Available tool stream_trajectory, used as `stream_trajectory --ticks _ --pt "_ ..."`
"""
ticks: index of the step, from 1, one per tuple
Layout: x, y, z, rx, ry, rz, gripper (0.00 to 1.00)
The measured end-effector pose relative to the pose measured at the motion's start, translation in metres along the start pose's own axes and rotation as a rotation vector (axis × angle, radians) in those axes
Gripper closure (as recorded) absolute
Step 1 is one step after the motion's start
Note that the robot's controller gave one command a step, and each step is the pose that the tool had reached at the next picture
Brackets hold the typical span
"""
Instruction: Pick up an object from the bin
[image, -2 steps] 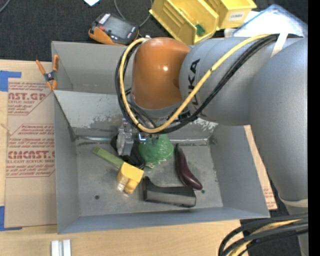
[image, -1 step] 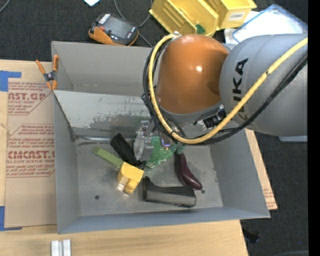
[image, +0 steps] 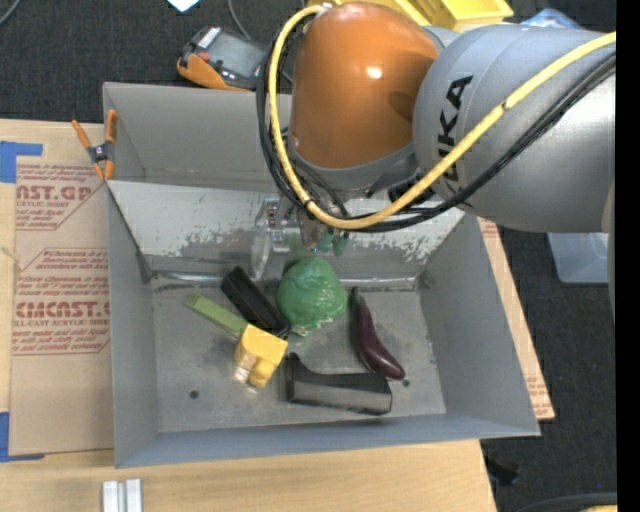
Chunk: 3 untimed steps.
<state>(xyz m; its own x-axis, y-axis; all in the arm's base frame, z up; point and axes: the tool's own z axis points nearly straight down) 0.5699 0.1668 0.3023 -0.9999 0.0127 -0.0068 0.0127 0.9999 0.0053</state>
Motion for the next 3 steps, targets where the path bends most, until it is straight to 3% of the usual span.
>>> stream_trajectory --ticks 1,2,3 --pt "0.024 0.008 0.077 -0.001 -0.007 -0.059 1.0" --pt "0.078 -0.079 0.031 0.0 -0.011 -0.101 1.0" --pt "0.0 -0.008 0.115 -0.005 -0.009 -0.067 1.0"
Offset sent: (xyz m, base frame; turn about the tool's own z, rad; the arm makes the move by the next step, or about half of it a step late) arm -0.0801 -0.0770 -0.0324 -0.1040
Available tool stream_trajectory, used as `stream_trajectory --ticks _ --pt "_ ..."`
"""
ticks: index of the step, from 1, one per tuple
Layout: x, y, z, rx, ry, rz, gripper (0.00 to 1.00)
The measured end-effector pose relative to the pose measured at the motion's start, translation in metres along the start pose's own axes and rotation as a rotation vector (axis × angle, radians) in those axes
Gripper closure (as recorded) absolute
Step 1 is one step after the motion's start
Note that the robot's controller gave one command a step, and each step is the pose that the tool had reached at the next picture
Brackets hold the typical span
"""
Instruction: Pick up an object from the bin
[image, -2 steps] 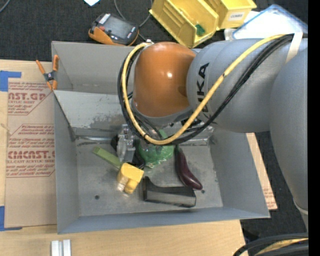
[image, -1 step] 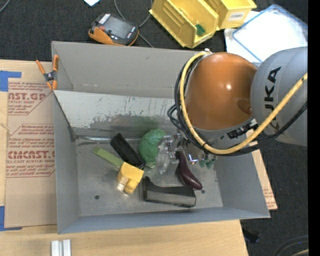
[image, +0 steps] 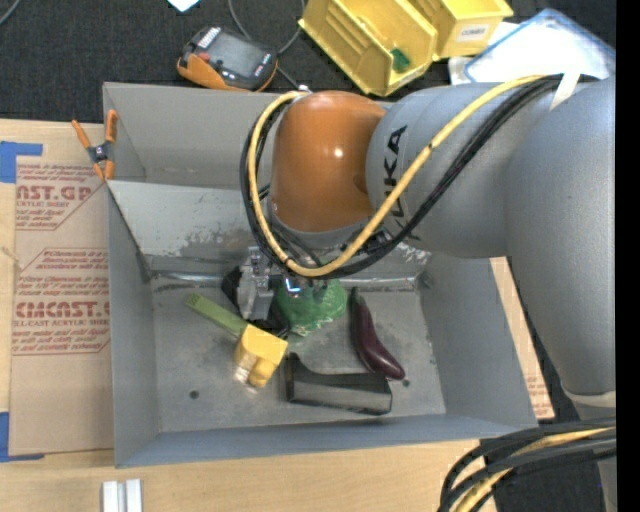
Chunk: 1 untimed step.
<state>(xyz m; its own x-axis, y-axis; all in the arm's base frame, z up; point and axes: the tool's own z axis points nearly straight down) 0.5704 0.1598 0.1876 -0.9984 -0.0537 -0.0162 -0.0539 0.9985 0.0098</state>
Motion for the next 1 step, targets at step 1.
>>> stream_trajectory --ticks 1 --pt "0.0365 -0.0307 -0.0483 0.004 -0.014 -0.175 0.0"
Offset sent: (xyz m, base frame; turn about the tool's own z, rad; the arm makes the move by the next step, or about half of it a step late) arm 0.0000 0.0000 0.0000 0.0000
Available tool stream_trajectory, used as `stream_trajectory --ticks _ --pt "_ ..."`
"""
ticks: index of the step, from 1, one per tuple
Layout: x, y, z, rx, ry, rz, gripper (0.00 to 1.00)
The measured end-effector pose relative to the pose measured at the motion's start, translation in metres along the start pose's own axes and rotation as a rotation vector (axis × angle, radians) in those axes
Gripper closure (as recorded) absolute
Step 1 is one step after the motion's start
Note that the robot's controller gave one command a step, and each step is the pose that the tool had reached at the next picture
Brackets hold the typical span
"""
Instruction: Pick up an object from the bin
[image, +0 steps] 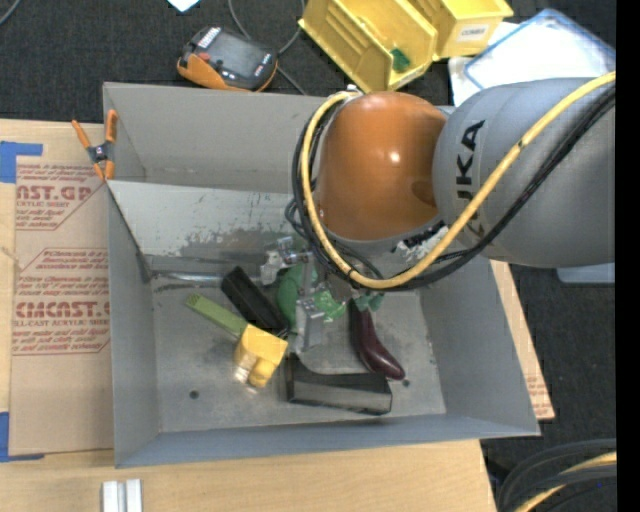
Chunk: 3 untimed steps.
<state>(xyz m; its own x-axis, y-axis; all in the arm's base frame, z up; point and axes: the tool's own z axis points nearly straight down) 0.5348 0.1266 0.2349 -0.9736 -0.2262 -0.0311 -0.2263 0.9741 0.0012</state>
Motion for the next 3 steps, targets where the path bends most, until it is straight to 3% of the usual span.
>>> stream_trajectory --ticks 1,2,3 --pt "0.0 0.001 0.002 -0.001 0.001 -0.001 0.0" --pt "-0.048 -0.012 0.042 -0.001 -0.002 0.001 0.0" --pt "-0.049 -0.008 0.048 -0.003 -0.005 0.017 0.0"
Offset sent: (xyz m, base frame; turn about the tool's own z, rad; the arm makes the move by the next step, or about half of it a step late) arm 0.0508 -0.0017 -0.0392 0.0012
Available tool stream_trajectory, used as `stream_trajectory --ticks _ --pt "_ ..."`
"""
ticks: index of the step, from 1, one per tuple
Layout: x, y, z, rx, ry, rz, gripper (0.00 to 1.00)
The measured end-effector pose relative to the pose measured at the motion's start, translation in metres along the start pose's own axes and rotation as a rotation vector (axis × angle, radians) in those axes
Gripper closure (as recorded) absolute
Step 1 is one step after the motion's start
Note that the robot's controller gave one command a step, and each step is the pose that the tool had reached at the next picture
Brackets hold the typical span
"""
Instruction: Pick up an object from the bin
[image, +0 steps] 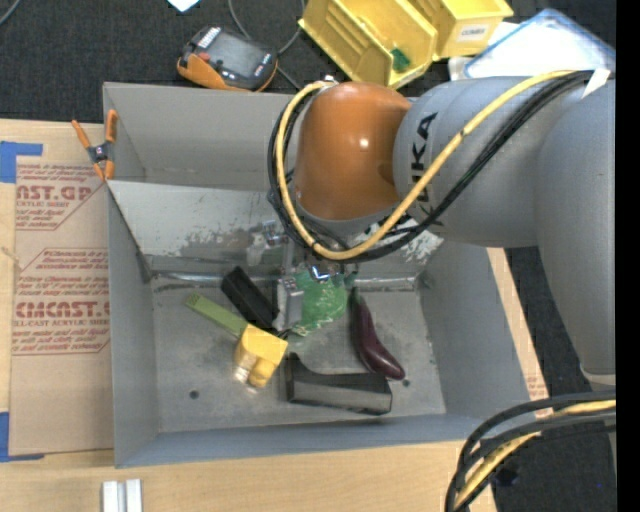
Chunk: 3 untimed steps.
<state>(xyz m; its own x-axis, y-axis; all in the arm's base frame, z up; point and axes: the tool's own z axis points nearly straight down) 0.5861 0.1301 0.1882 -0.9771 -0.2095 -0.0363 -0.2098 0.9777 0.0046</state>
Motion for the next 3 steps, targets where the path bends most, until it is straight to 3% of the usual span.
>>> stream_trajectory --ticks 1,2,3 --pt "0.025 -0.006 0.036 0.001 0.003 -0.075 0.0" --pt "0.023 -0.011 0.039 -0.001 -0.005 -0.06 0.0" --pt "0.04 -0.005 -0.083 0.0 0.001 -0.026 0.0"
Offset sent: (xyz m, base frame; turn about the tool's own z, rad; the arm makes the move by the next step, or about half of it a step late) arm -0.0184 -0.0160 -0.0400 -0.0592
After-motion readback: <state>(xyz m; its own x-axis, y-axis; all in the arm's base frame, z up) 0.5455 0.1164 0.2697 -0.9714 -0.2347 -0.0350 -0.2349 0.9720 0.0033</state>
